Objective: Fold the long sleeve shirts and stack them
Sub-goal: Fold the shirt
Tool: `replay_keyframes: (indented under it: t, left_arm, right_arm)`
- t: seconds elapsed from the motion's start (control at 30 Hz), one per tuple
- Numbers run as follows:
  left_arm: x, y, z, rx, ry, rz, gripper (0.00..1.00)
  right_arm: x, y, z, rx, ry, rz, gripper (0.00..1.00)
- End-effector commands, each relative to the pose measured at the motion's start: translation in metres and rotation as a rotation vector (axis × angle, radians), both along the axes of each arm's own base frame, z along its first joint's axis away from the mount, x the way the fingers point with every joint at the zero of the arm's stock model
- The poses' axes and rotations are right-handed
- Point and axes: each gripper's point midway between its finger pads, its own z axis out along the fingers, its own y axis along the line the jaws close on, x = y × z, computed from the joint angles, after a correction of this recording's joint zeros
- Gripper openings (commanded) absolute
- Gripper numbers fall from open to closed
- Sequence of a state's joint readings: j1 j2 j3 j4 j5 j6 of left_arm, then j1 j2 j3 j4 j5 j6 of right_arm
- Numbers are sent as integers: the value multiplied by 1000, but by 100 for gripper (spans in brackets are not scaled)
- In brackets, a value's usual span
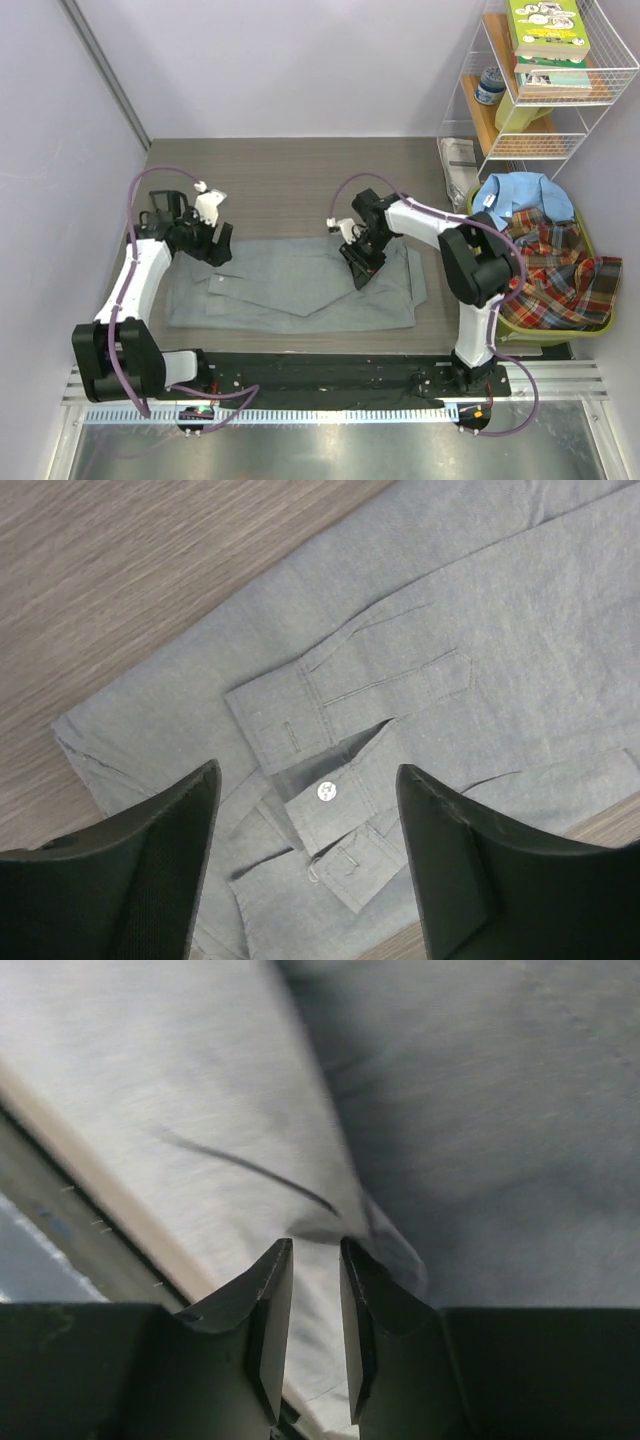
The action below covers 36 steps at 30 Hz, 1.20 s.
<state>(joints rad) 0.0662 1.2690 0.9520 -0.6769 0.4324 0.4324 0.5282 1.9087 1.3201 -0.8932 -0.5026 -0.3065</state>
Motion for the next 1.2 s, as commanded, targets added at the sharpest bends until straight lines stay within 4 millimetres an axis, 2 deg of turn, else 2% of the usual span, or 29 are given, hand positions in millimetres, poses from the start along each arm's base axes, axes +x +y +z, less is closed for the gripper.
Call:
replay_keyframes:
  t: [0.0, 0.07, 0.1, 0.13, 0.17, 0.2, 0.23, 0.3, 0.33, 0.37, 0.4, 0.43, 0.47, 0.5, 0.53, 0.57, 0.6, 0.63, 0.67, 0.7, 0.73, 0.8, 0.83, 0.87, 0.9, 0.97, 1.0, 1.07, 1.17]
  left_arm:
    - [15, -5, 41, -134, -114, 26, 99]
    - [20, 1, 57, -192, -155, 68, 100]
    - [22, 4, 62, -214, -167, 83, 100]
    - [25, 11, 68, -226, -191, 106, 100]
    - [27, 11, 75, -252, -195, 114, 100]
    - [29, 13, 79, -252, -201, 120, 100]
    - [30, 14, 82, -248, -204, 114, 100]
    - [30, 14, 77, -216, -198, 42, 100]
    - [31, 14, 79, -194, -208, 0, 100]
    - [24, 13, 71, -149, -193, -76, 100]
    - [25, 16, 60, -109, -166, -107, 100]
    - [22, 10, 54, -73, -149, -163, 100]
    - [16, 8, 42, -30, -104, -203, 100]
    - [16, 14, 26, 74, -79, -263, 100]
    - [11, 5, 14, 105, -48, -323, 100]
    - [8, 3, 6, 133, -30, -363, 100]
    - [9, 2, -1, 169, -34, -396, 100]
    - [6, 1, -17, 218, 6, -415, 100]
    - [6, -6, -24, 244, 9, -444, 100]
    - [9, -8, -31, 274, 5, -462, 100]
    - [6, -11, -45, 306, 33, -484, 100]
    - [6, -13, -60, 342, 66, -501, 100]
    - [4, -18, -67, 359, 79, -532, 97]
    - [2, -14, -79, 396, 120, -538, 95]
    - [0, -18, -84, 409, 130, -563, 94]
    - [-7, -17, -97, 442, 179, -588, 92]
    - [-11, -22, -101, 450, 195, -613, 91]
    - [-20, -27, -108, 466, 234, -629, 90]
    - [-41, -51, -114, 483, 280, -674, 87]
  right_arm:
    - [32, -17, -36, -159, -63, -34, 30]
    - [57, -16, -42, -184, -106, -48, 29]
    - [67, -24, -58, -245, -108, -54, 28]
    - [93, -20, -55, -242, -157, -67, 27]
    - [108, -20, -57, -259, -186, -72, 27]
    - [122, -25, -78, -321, -192, -71, 26]
    - [164, -11, -61, -299, -301, -86, 26]
    - [211, 1, -55, -313, -417, -105, 25]
    - [262, 12, -30, -315, -560, -155, 25]
    - [284, 17, -15, -297, -625, -185, 26]
    - [303, 21, 9, -283, -706, -217, 26]
    - [323, 28, 57, -217, -833, -265, 27]
    - [327, 28, 78, -159, -862, -279, 33]
    - [328, 28, 96, -103, -884, -304, 37]
    - [324, 25, 132, -37, -952, -330, 45]
    - [319, 26, 142, 22, -957, -318, 51]
    - [309, 23, 140, 35, -945, -306, 53]
    - [303, 22, 148, 56, -942, -312, 55]
    - [293, 21, 169, 89, -950, -318, 57]
    - [283, 16, 163, 88, -898, -332, 58]
    - [277, 14, 163, 99, -871, -333, 59]
    - [261, 15, 168, 142, -806, -326, 63]
    - [252, 7, 162, 136, -741, -351, 63]
    - [246, 6, 162, 155, -704, -361, 63]
    - [233, 9, 160, 199, -630, -349, 63]
    - [226, 0, 161, 252, -540, -402, 63]
    - [214, 2, 160, 292, -472, -390, 63]
    - [208, -7, 158, 306, -416, -412, 62]
    - [198, -23, 155, 305, -381, -415, 61]
